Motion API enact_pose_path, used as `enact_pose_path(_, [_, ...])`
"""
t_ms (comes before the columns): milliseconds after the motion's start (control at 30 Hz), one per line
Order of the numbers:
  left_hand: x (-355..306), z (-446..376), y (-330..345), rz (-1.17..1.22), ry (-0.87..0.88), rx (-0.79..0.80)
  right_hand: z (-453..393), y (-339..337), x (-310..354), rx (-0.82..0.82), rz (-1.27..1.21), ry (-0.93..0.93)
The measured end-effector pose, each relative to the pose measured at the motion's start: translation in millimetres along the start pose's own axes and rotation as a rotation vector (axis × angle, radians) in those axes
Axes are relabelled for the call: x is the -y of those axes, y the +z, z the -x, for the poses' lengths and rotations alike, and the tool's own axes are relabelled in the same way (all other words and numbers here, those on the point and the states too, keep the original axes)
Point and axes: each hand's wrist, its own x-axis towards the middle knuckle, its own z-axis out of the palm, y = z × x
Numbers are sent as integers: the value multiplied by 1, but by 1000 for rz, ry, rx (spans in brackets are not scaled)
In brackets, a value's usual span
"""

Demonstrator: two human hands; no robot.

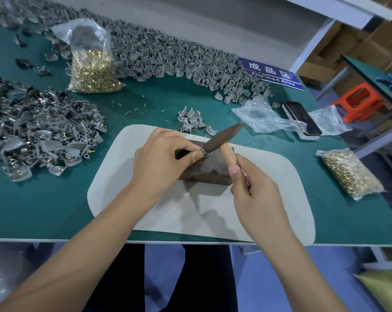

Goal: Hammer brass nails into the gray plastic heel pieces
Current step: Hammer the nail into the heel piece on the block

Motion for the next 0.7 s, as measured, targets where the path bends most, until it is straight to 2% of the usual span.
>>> enact_pose_path(267, [1,1,0,31,21,-8,-16,-24,3,-106,-64,-56])
enact_pose_path(333, [1,2,1,20,23,-17,-16,-22,3,-46,-32,-63])
enact_pose_path(400, [1,1,2,6,23,-28,-17,-20,0,85,42,-52])
enact_pose_path(467, [0,1,2,-1,28,-29,-18,-23,-3,126,78,-42])
enact_pose_path(633, [1,2,2,1,46,-28,-24,-30,0,-31,29,-83])
enact_pose_path(700, [0,2,2,-3,50,-27,-28,-32,-1,-15,26,-68])
